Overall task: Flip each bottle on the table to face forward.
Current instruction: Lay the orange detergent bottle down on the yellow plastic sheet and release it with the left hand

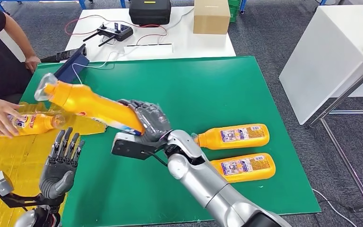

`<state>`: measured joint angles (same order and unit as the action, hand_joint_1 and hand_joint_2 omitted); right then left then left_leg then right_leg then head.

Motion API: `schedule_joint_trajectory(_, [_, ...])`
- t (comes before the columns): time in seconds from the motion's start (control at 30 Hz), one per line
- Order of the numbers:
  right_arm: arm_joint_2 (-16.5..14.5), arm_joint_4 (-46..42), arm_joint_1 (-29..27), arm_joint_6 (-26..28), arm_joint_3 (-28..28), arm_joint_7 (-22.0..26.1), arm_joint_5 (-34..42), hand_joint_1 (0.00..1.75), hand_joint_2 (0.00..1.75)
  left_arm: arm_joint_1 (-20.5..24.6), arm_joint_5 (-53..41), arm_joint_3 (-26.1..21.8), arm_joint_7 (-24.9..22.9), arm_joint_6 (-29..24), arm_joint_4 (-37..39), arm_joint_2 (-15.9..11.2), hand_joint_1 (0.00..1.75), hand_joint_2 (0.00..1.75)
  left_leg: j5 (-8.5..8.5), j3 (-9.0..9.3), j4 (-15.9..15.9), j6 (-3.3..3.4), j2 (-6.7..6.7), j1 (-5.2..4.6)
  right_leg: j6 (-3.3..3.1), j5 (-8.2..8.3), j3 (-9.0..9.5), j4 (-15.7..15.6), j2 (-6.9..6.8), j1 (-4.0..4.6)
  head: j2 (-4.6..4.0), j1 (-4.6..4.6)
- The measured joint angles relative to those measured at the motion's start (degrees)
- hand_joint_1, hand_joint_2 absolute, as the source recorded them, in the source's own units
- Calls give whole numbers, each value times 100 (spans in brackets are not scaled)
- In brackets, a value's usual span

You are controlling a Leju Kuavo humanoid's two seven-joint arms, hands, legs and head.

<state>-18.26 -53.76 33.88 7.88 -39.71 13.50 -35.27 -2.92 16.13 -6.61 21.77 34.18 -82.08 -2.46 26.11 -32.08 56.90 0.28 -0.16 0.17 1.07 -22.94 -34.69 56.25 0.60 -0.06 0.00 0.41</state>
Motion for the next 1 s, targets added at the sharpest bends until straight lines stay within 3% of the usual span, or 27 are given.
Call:
schedule_joint_trajectory(0.23, [-254, 158, 15, -269, -1238, -286, 1029, 172, 175, -24, 124, 465, 98, -126, -292, 54, 0, 175, 0, -3, -1, 0, -1, 1, 0, 0, -1, 1, 0, 0, 0, 0])
schedule_joint_trajectory(0.53, [-264, 183, 22, -379, -2720, -353, 1313, 171, 175, -307, 97, 504, 252, -262, -464, 54, 0, 175, 0, -4, -1, 0, 1, 0, 0, 0, -6, -1, 1, 0, 0, -1])
schedule_joint_trajectory(1.0, [-264, 183, 56, -384, -3094, -356, 1317, 171, 175, -570, 64, 416, 321, -269, -534, 58, 0, 175, 0, -3, -1, -1, 1, 0, -1, 0, -8, -1, 1, 0, 1, -2])
